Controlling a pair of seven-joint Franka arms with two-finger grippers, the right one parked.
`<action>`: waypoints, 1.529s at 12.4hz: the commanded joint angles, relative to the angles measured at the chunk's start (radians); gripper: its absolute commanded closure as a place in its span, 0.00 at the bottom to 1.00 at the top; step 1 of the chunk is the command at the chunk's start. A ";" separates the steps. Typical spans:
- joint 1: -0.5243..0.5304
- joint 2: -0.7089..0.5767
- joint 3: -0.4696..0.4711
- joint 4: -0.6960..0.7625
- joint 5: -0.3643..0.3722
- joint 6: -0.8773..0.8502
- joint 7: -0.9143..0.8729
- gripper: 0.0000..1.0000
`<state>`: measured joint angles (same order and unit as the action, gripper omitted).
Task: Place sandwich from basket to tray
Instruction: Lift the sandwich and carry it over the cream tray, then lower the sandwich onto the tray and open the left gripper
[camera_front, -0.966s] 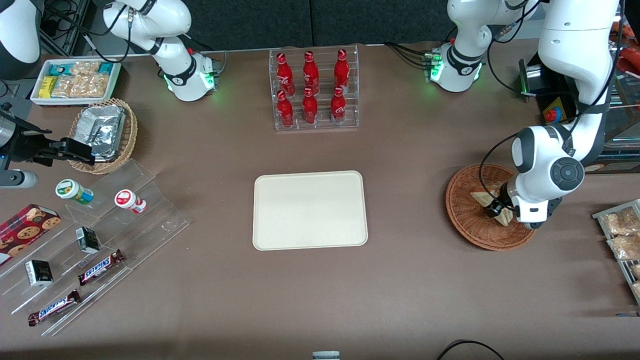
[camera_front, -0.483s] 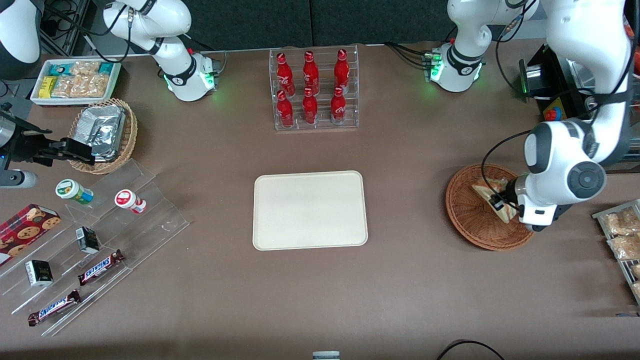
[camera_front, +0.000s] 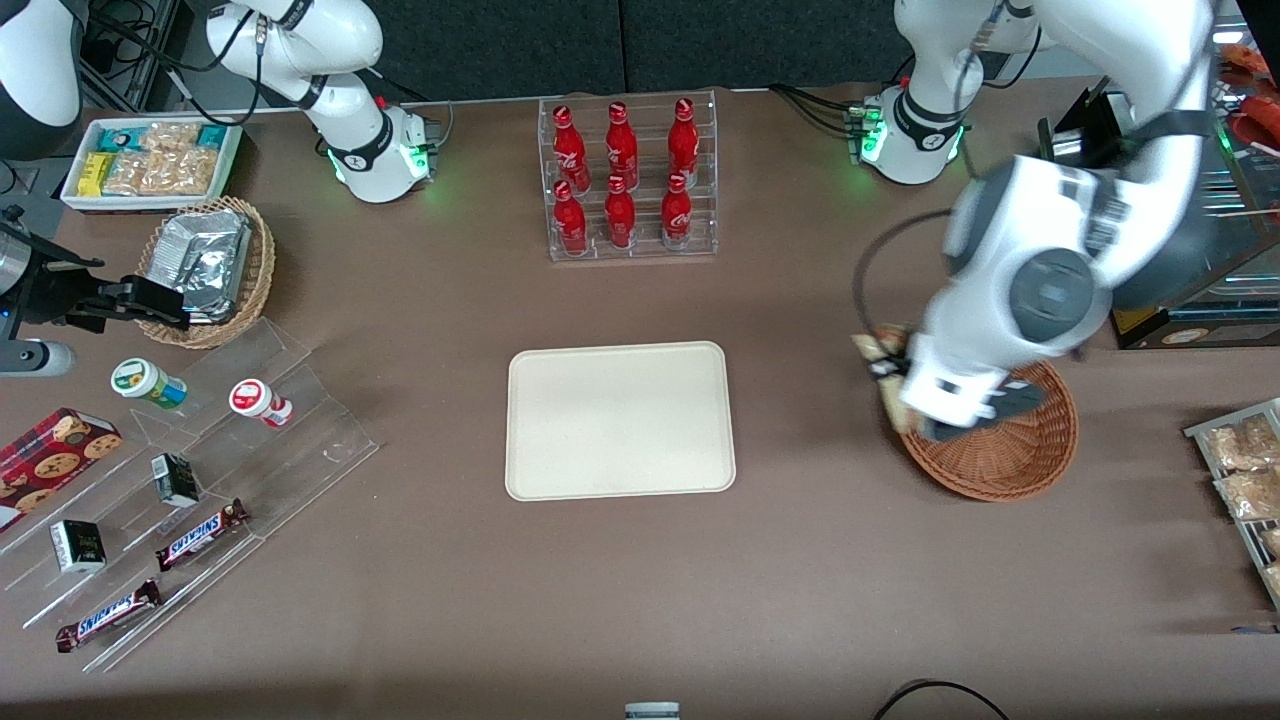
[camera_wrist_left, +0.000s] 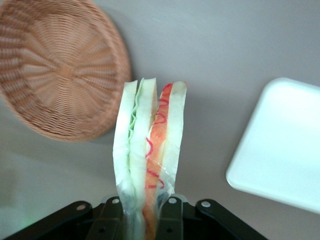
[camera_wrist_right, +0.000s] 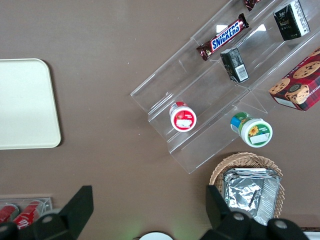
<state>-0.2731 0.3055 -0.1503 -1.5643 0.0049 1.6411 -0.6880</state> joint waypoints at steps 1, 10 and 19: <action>-0.127 0.093 0.009 0.085 -0.037 0.029 -0.007 1.00; -0.377 0.454 0.012 0.265 -0.031 0.448 -0.156 1.00; -0.440 0.598 0.020 0.302 0.083 0.460 -0.234 1.00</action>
<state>-0.6907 0.8726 -0.1474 -1.3036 0.0699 2.1054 -0.8937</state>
